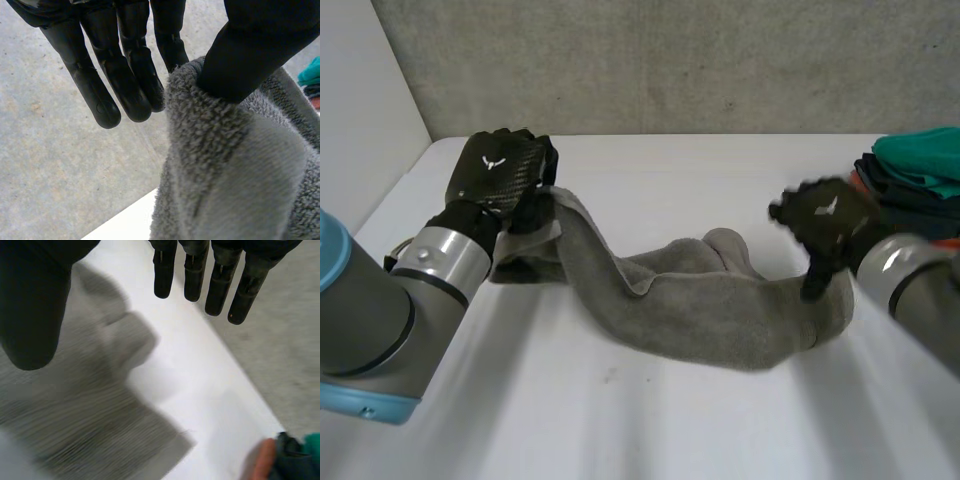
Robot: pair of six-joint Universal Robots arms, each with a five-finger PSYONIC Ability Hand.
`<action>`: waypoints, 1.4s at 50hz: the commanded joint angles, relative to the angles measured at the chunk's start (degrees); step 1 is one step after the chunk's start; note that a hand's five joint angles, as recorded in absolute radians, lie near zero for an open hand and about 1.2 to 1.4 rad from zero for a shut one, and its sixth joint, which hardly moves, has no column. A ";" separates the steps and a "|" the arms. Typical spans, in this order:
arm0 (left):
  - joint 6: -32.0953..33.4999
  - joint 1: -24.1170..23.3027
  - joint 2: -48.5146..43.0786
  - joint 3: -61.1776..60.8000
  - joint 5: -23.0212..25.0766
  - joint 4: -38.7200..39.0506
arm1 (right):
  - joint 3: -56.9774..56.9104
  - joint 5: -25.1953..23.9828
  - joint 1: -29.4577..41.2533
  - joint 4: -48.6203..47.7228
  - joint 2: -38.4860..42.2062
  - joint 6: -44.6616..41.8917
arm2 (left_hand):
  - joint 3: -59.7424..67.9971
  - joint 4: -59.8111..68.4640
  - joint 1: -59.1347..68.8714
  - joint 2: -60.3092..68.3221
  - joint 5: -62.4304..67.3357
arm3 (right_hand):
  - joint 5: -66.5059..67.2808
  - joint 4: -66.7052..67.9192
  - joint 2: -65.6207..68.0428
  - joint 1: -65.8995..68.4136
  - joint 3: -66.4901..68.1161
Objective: Fold the laundry.
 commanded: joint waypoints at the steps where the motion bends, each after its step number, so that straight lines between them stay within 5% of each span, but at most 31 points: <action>1: 0.06 -0.09 5.03 -3.34 0.09 -0.05 | -11.04 -1.03 -5.33 8.25 4.06 5.87 | 11.50 11.10 14.68 11.22 14.43 | 0.60 0.39 -0.54 2.21 0.21; 20: -0.02 0.44 13.92 -7.30 0.53 0.12 | -28.19 2.04 -6.65 21.18 28.85 -0.54 | 11.50 11.10 14.68 11.22 14.43 | 6.47 6.27 5.34 8.08 6.09; 23: 0.06 0.79 13.39 -7.21 0.62 0.21 | -29.25 4.77 -6.30 22.68 30.53 -3.36 | 11.50 11.10 14.68 11.22 14.43 | 26.42 26.21 25.29 28.03 26.04; 26: 0.06 1.32 11.11 -6.51 0.71 0.39 | -31.35 5.30 -5.95 22.86 31.06 -3.98 | 11.50 11.10 14.68 11.22 14.43 | 61.44 61.23 60.30 63.05 61.05; 29: 0.68 2.99 7.25 -3.97 0.80 1.53 | -34.25 5.39 -5.86 22.07 31.06 -3.45 | 11.50 11.10 14.68 11.22 14.43 | 61.60 61.39 60.46 63.21 61.21; 37: 7.00 5.45 -8.04 18.60 -0.08 6.62 | -44.89 5.39 -5.68 -0.39 25.97 7.35 | 11.50 11.10 14.68 11.22 14.43 | 61.60 61.39 60.46 63.21 61.21; 41: 7.71 7.20 -13.59 33.54 -2.98 8.91 | -41.13 6.70 -5.51 -26.62 20.88 13.15 | 11.50 11.10 14.68 11.22 14.43 | 61.60 61.39 60.46 63.21 61.21; 47: 4.38 9.14 -16.94 41.92 -7.03 14.00 | -34.70 8.46 -5.42 -40.16 16.12 13.25 | 11.50 11.10 14.68 11.22 14.43 | 61.60 61.39 60.46 63.21 61.21; 56: 2.44 8.97 -16.50 27.79 -6.24 14.80 | -25.04 4.60 -5.59 -39.98 16.03 13.60 | 11.50 11.10 14.68 11.22 14.43 | 61.60 61.39 60.46 63.21 61.21; 70: 3.14 9.58 -14.05 -1.47 1.67 14.10 | 1.94 -10.16 -8.93 -38.06 16.12 13.07 | 11.50 11.10 14.68 11.22 14.43 | 61.60 61.39 60.46 63.21 61.21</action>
